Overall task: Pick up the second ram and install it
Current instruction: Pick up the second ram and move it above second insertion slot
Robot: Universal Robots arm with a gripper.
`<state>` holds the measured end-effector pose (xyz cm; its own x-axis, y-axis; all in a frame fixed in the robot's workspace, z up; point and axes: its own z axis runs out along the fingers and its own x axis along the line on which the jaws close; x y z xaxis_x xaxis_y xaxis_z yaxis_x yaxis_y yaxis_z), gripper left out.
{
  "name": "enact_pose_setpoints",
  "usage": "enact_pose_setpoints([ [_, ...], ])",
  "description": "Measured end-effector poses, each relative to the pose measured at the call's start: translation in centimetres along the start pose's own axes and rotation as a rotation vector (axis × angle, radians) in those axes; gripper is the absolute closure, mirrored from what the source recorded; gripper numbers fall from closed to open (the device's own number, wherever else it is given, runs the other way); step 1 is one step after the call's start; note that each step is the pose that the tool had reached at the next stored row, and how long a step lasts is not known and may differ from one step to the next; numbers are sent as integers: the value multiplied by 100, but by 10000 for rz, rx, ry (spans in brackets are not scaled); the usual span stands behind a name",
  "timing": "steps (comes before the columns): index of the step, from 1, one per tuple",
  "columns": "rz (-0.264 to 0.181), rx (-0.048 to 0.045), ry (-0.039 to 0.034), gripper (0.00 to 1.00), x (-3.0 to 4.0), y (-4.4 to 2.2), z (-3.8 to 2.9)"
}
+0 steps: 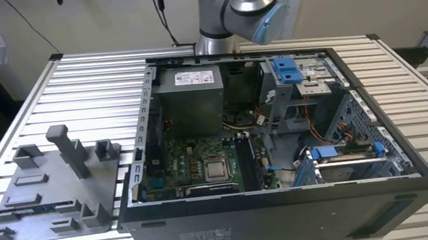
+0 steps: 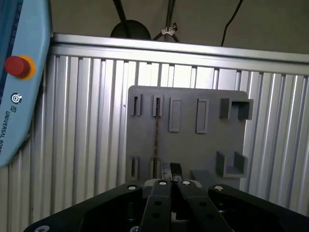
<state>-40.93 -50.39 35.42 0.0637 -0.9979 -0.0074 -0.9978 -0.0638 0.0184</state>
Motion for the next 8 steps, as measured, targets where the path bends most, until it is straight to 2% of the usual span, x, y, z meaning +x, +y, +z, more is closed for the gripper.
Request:
enact_pose_setpoints([
  [3,-5,0,0,88,0,0,0],
  [4,-6,0,0,83,0,0,0],
  [5,-8,0,0,83,0,0,0],
  [6,-9,0,0,76,0,0,0],
  [7,-11,0,0,76,0,0,0],
  [8,-12,0,0,70,0,0,0],
])
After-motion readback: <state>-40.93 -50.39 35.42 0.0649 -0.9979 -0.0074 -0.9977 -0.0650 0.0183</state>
